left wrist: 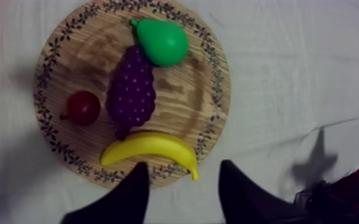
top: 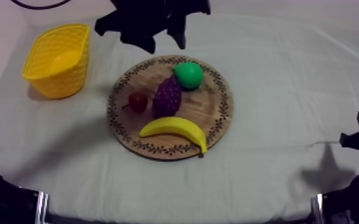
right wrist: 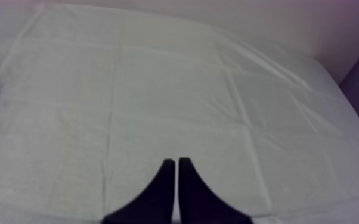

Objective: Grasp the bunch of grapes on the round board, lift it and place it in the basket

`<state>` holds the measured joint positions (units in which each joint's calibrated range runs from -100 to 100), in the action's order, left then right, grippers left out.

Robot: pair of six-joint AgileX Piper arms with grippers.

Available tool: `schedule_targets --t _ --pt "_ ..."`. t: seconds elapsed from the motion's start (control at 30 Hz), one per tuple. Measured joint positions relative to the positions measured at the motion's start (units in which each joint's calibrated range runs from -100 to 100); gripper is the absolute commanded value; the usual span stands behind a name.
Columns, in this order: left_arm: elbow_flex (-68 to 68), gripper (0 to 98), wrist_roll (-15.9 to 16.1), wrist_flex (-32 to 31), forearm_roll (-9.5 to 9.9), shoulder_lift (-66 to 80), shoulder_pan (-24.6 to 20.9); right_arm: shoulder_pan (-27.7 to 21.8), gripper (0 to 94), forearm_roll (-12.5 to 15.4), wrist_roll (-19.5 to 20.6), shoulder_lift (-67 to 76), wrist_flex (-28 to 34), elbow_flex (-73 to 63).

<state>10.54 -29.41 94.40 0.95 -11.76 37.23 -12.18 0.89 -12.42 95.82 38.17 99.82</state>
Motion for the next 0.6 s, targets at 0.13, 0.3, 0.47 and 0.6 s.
schedule_targets --t 0.13,0.3,0.47,0.6 --pt "0.4 78.5 0.8 -0.7 -0.3 -1.0 0.0 0.0 0.3 0.0 0.0 0.0 0.0 0.0" --pt "1.2 87.5 1.8 -1.2 -0.62 -3.2 -0.1 0.0 0.3 0.0 0.0 0.0 0.0 0.0" --pt "1.6 89.8 2.4 -1.6 -0.95 -6.3 -0.5 0.0 0.3 0.0 0.0 0.0 0.0 0.0" --pt "1.0 90.3 3.0 -2.5 -0.95 -9.8 -1.3 0.0 0.3 0.0 0.0 0.0 0.0 0.0"
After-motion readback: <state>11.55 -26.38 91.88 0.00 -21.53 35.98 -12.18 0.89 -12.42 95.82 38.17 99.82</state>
